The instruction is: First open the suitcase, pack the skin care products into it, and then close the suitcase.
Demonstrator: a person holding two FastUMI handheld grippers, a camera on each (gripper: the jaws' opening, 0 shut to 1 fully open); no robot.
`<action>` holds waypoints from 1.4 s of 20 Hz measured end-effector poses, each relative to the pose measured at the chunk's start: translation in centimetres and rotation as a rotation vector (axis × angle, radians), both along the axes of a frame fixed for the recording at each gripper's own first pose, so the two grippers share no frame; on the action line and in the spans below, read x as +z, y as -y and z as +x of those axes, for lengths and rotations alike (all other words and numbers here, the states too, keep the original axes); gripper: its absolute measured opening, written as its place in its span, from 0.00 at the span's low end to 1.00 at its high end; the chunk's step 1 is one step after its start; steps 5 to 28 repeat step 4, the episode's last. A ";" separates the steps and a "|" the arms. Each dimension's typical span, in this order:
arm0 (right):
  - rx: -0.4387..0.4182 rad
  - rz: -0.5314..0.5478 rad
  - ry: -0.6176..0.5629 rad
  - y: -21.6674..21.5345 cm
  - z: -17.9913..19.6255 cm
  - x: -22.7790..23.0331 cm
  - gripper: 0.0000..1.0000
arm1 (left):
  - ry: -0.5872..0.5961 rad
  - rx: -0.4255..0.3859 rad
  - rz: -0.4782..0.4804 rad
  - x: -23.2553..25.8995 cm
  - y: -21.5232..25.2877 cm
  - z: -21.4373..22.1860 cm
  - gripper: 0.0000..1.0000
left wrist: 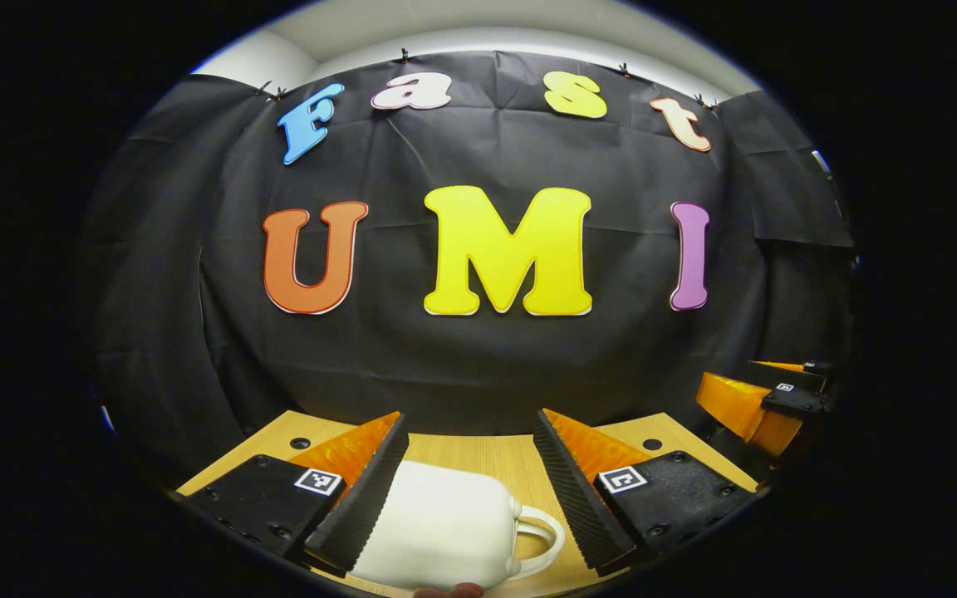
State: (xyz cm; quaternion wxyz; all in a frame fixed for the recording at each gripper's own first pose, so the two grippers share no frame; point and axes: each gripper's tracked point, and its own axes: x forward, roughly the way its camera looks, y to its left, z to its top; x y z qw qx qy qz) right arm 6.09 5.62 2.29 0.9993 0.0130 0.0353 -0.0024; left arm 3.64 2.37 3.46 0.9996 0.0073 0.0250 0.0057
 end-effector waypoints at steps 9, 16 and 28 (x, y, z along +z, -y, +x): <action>0.000 -0.002 0.003 0.1 -0.1 0.2 0.82 | -0.001 -0.003 -0.001 0.0 0.4 -0.2 0.96; 0.000 -0.002 0.003 0.1 -0.1 0.2 0.82 | -0.001 -0.003 -0.001 0.0 0.4 -0.2 0.96; 0.000 -0.002 0.003 0.1 -0.1 0.2 0.82 | -0.001 -0.003 -0.001 0.0 0.4 -0.2 0.96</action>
